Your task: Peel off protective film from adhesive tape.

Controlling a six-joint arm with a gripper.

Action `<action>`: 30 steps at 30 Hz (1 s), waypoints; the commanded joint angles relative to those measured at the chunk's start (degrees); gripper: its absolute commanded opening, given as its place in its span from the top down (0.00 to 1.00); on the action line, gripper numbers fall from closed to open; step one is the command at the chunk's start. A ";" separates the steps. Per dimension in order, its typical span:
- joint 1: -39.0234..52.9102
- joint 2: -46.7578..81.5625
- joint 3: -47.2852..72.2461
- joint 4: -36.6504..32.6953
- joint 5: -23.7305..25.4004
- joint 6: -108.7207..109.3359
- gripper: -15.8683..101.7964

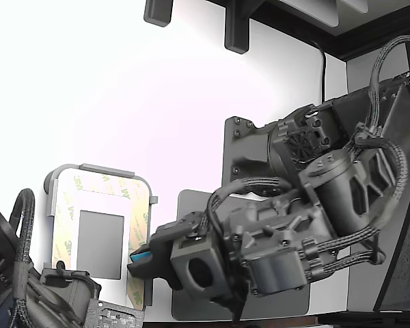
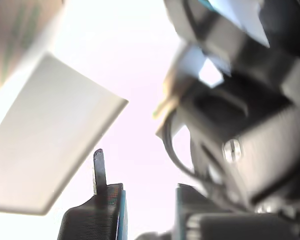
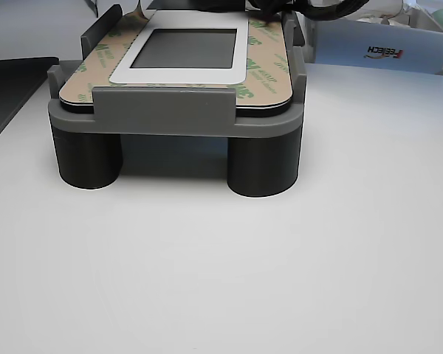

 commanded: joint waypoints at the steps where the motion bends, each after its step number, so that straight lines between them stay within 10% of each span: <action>1: -0.97 5.63 -2.29 6.15 1.85 4.04 0.07; 10: -2.29 21.27 -2.55 19.25 7.38 23.12 0.02; 19: -12.57 34.54 0.18 10.63 13.45 71.81 0.02; 26: -36.04 42.63 10.63 12.83 -2.29 105.21 0.02; 30: -37.27 52.12 22.15 11.07 -1.93 106.87 0.02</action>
